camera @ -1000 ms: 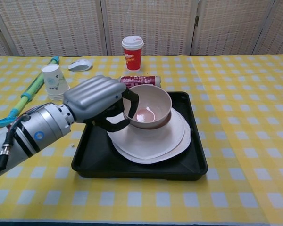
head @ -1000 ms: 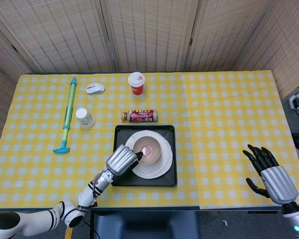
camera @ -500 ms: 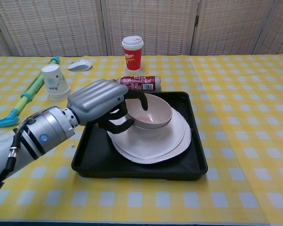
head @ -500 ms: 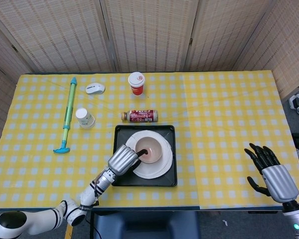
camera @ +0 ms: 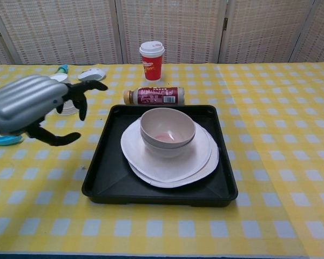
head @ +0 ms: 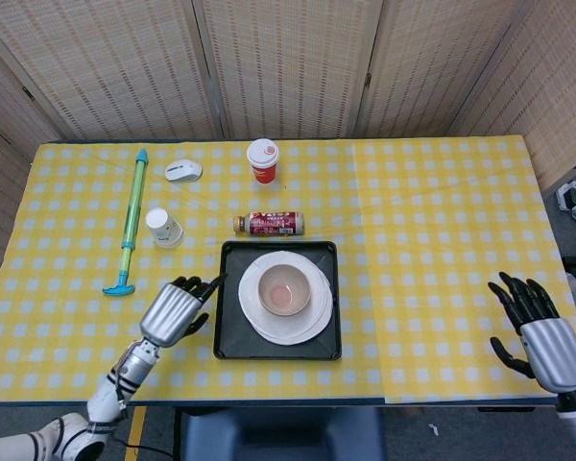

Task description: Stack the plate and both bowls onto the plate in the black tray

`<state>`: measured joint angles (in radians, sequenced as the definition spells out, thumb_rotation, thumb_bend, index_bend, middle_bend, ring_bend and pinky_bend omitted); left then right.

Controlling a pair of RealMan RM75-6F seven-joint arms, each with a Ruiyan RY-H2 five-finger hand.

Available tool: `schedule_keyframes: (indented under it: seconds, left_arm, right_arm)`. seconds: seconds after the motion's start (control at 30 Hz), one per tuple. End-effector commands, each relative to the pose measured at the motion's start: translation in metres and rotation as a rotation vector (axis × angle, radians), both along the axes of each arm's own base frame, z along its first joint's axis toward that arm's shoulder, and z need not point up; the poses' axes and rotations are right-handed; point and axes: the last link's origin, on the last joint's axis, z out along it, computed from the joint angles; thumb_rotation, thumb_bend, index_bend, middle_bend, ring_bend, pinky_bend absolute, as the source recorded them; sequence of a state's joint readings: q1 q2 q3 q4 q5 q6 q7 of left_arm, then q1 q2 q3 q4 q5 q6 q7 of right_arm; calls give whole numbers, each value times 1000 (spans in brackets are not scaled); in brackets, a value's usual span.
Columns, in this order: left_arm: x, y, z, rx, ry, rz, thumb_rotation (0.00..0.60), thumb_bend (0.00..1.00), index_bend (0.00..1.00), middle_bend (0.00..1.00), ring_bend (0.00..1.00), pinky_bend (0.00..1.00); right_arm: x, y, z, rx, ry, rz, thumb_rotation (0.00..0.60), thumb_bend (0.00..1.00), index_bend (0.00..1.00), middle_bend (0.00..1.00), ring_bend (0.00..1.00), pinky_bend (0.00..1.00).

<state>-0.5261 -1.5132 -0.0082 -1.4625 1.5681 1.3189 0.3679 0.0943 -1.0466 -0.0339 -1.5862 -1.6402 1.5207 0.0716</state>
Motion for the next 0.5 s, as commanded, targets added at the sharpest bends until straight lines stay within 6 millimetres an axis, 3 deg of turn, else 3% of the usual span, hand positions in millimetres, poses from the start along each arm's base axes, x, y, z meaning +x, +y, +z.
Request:
schedule_keyframes:
  seconds: [0.03, 0.2, 0.3, 0.5]
  left_arm:
    - [-56, -47, 59, 88, 35, 182, 600, 355, 93, 96, 6, 36]
    - [-103, -86, 98, 177, -3, 300, 600, 355, 90, 61, 0, 0]
    - [-118, -93, 104, 190, -40, 361, 600, 356, 90, 50, 0, 0]
    - [-120, -90, 106, 177, -39, 341, 600, 357, 99, 16, 0, 0]
  right_arm:
    - [3, 1, 11, -97, 65, -62, 600, 404, 0, 0, 0, 0]
    - [5, 5, 12, -118, 103, -84, 600, 379, 0, 0, 0, 0]
    - [9, 6, 8, -105, 112, -75, 600, 375, 0, 0, 0, 0]
    - [10, 7, 4, -68, 118, -64, 600, 375, 0, 0, 0, 0]
